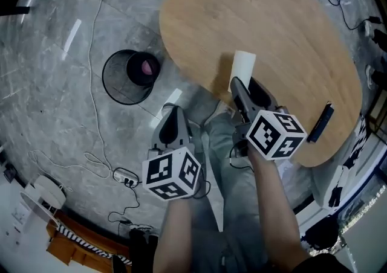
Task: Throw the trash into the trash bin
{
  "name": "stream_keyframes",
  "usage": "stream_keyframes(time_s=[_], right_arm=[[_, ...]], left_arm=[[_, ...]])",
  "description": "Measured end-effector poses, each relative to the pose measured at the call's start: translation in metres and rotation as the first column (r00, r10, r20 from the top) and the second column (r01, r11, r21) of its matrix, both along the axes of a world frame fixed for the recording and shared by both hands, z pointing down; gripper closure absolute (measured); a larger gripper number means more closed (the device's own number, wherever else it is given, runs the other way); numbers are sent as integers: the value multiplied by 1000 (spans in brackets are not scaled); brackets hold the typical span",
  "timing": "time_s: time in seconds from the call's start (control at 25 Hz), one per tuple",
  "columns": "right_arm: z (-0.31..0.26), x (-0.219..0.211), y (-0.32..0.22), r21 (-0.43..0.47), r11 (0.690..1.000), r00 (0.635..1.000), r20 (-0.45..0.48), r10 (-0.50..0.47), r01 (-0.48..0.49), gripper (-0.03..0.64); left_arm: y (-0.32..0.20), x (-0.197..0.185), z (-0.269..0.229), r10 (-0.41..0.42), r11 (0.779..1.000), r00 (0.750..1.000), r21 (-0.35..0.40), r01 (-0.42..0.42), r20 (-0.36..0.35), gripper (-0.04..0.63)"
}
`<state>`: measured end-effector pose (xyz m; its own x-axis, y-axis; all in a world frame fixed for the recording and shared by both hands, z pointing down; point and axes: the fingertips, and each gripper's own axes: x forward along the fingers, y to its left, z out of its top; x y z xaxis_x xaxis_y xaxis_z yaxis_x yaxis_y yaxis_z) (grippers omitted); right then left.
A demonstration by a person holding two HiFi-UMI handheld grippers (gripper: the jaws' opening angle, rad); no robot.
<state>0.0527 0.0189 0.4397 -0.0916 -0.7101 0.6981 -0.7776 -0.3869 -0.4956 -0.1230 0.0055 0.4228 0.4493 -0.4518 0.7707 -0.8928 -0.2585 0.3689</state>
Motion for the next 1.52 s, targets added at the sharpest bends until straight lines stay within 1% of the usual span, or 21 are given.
stream_keyframes(time_s=[0.16,0.28,0.36,0.48,0.56,0.68,0.76,0.88,1.0,1.08,1.16,1.28,1.36,1.44,1.48,1.52], right_arm=[[-8,-43,-26,3,994,994,-13,-109,110,454],[-9,-80,-46,7,982,982,-19,-190,190,456],[-8,-109,-60,6,967,967,-30,-253,254,456],[-7,-153,-81,-4,927,927,-40,-374,374,455],[-3,-180,-92,-16,900,899,-36,-435,435,454],[5,-216,-100,-35,876,875,-28,-482,482,454],[12,-238,-105,-50,851,851,-22,-524,523,454],[28,-269,-115,-62,817,818,-8,-575,573,454],[41,-294,-118,-57,791,792,12,-610,610,454],[48,-305,-122,-62,785,787,2,-618,616,454],[53,-314,-130,-69,790,790,-35,-613,610,454],[60,-326,-136,-70,783,778,-86,-622,618,419],[62,-332,-133,-79,777,773,-79,-630,625,416],[61,-333,-129,-87,781,780,-60,-623,618,417],[59,-330,-126,-88,787,787,-50,-616,610,433],[56,-325,-123,-87,795,795,-41,-605,600,481]], left_arm=[[-17,-39,-10,-32,999,999,45,30,41,589],[-27,-71,-11,-96,994,995,49,94,31,589],[-34,-98,-10,-143,989,989,47,141,28,589],[-43,-138,-11,-229,973,973,47,227,32,589],[-48,-162,-10,-278,960,960,46,276,36,589],[-54,-196,-6,-314,949,949,42,313,34,589],[-57,-213,-2,-346,938,938,37,345,31,589],[-63,-236,10,-385,923,923,30,384,22,589],[-59,-252,22,-417,909,909,11,416,14,589],[-56,-263,29,-435,900,900,-5,435,15,589],[-55,-273,36,-450,893,893,-21,450,17,589],[-55,-282,47,-464,885,886,-51,464,13,589],[-58,-282,53,-455,888,890,-67,454,7,589],[-64,-279,55,-436,898,900,-74,435,1,589],[-67,-276,54,-426,902,905,-74,424,-3,589],[-70,-272,53,-415,907,910,-71,414,-6,589]])
